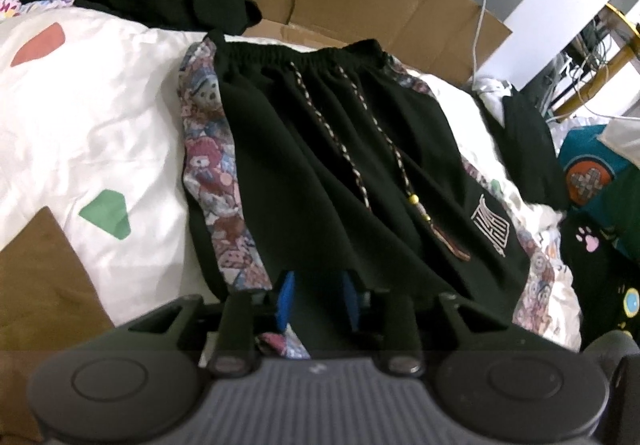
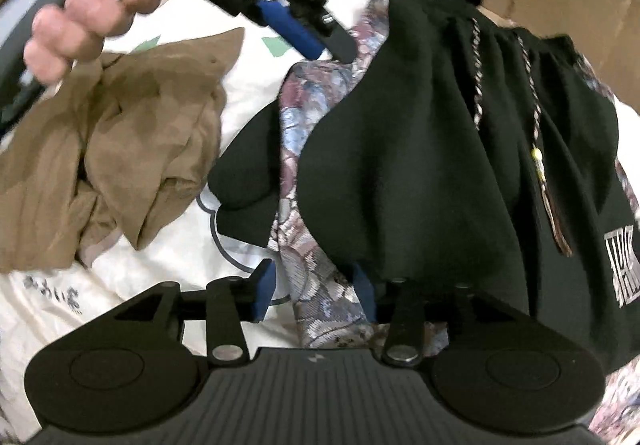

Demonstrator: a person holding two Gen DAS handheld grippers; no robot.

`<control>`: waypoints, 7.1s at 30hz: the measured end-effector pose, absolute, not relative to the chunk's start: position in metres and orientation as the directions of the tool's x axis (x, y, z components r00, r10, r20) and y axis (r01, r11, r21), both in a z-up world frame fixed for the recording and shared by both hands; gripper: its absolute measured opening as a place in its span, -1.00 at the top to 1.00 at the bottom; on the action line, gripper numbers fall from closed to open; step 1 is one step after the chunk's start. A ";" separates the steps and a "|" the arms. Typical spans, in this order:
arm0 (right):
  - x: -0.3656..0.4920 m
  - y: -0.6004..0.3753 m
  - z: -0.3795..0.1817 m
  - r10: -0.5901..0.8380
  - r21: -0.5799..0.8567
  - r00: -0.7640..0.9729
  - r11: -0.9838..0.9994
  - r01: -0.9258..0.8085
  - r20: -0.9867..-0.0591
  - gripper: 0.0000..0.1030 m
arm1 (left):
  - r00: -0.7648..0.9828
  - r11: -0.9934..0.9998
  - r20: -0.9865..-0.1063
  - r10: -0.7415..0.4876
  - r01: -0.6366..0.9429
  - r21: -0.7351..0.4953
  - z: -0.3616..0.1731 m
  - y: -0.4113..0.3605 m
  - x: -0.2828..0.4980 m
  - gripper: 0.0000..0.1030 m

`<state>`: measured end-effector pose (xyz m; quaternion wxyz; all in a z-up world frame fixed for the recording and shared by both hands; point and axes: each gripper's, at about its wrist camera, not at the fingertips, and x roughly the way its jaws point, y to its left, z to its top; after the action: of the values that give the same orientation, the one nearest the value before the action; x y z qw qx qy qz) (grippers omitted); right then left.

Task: Fold clothes

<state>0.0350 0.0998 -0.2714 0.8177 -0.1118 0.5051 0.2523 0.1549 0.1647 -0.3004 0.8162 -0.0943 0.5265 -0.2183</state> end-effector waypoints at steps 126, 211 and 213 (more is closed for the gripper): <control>0.034 0.006 -0.254 0.392 0.237 0.442 0.900 -0.365 -0.807 0.44 | 0.444 0.776 -0.657 -0.609 0.160 -0.610 -0.287 0.228 0.038 0.90; -0.011 -0.076 -0.281 0.432 0.412 0.237 0.902 -0.130 -0.870 0.97 | 0.430 0.796 -0.697 -0.574 0.094 -0.598 -0.279 0.282 -0.018 0.91; -0.012 -0.077 -0.286 0.417 0.399 0.226 0.909 -0.126 -0.880 0.97 | 0.412 0.801 -0.714 -0.567 0.074 -0.594 -0.290 0.284 -0.022 0.91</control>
<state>-0.0125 -0.0770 -0.2860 0.7732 0.1222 0.5970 0.1755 -0.0215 0.2842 -0.2899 0.8038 -0.2442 0.5044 -0.1995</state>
